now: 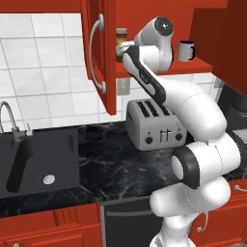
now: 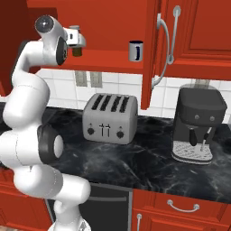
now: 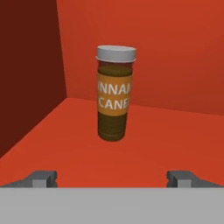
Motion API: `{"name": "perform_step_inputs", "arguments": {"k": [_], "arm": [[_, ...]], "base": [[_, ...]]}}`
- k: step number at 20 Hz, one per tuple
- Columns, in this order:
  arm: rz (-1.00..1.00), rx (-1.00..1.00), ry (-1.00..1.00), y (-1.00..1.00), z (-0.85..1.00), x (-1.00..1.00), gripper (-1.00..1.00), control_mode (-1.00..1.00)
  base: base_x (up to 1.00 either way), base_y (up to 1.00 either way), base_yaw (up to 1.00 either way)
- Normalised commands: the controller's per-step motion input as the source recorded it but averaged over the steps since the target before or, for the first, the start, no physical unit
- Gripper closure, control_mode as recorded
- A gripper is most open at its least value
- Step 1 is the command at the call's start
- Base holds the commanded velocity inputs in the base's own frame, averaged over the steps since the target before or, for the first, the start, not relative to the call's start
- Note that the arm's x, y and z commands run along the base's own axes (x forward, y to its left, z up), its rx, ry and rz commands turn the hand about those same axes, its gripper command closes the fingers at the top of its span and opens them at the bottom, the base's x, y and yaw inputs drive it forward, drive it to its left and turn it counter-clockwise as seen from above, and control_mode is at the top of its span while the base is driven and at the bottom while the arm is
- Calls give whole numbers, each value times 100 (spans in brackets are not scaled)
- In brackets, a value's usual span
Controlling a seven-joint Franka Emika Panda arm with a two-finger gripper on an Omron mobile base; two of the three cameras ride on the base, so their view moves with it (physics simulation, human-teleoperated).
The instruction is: Take the cinnamon bottle from the cabinet and place it on the dining table, next to the plate with the cupcake. Then take the chocolate from the dining counter and place it on the cupcake plate.
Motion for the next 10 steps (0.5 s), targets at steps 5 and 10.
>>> {"name": "perform_step_inputs", "arguments": {"k": [5,10], "arm": [[0,0,0,16,0,43,-100,-100],[0,0,0,5,0,36,-100,-100]], "base": [[0,0,0],[0,0,0]]}}
